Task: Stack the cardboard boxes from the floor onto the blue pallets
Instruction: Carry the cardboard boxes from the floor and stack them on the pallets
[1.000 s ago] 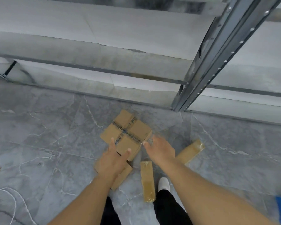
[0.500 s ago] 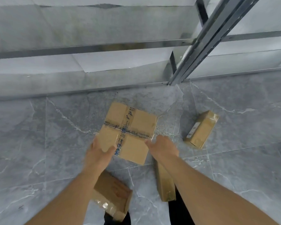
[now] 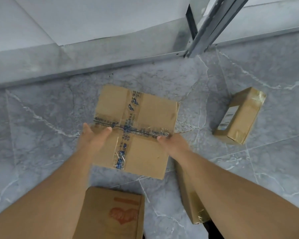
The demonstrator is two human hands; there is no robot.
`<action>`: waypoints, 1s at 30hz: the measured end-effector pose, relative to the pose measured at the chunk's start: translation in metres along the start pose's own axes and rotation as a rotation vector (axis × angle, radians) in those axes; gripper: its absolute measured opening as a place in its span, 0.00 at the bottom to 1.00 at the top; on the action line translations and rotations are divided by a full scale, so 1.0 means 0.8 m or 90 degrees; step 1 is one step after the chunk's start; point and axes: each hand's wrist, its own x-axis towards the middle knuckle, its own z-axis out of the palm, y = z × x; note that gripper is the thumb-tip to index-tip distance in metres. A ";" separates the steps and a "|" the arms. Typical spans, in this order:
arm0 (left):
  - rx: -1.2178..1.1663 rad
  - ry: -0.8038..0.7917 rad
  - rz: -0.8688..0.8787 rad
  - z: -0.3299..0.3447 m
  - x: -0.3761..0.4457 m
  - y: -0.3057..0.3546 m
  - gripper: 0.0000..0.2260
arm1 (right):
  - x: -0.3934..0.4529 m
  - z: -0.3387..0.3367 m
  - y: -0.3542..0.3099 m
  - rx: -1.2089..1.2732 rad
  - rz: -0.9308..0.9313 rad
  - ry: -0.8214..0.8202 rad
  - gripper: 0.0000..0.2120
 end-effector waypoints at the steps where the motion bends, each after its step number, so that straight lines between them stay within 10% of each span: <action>1: -0.012 0.001 -0.004 0.004 0.005 -0.003 0.44 | 0.005 0.004 0.003 0.036 0.000 -0.007 0.26; 24: -0.205 -0.122 0.038 -0.047 -0.341 0.161 0.35 | -0.222 -0.344 0.076 0.255 -0.103 -0.034 0.21; 30: -0.213 -0.148 0.100 -0.033 -0.453 0.245 0.39 | -0.287 -0.477 0.120 0.264 -0.164 -0.001 0.38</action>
